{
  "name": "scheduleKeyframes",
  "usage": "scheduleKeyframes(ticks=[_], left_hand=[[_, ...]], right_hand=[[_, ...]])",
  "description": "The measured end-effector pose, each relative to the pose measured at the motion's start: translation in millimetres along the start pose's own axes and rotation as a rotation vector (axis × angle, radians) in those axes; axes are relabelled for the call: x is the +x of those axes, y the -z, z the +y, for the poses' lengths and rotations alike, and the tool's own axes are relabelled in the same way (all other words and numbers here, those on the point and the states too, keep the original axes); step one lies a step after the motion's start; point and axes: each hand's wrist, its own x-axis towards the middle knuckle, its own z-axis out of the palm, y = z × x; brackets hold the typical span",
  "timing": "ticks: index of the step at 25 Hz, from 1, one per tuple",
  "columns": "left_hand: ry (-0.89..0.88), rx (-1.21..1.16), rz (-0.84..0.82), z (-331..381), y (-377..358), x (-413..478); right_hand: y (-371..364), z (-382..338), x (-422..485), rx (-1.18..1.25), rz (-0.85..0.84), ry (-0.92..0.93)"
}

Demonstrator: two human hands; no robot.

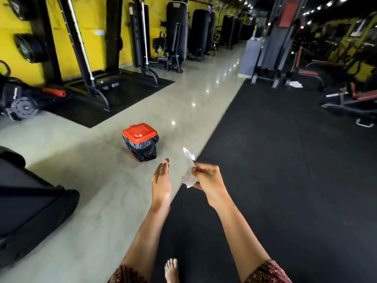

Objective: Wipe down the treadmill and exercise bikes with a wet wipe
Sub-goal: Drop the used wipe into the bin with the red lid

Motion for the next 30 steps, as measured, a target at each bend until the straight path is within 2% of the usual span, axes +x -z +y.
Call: scheduleKeyframes(ticks=[7,14,20,26,30], left_hand=[[-0.028,-0.003,0.093,35,-33,231],[-0.011,0.137,0.188,46,-38,396],[-0.016,0.137,0.225,57,-59,548],[-0.021,0.141,0.378,83,-67,669],[0.005,0.064,0.459,88,-55,730]], right_hand=[[-47,-41,244,-0.055,-0.066,0.021],[-99,-34,412,-0.061,-0.113,-0.089],[-142,-52,579,-0.067,-0.262,-0.075],[-199,-64,735,-0.108,-0.311,-0.035],[-241,-56,796,-0.133,-0.444,-0.080]])
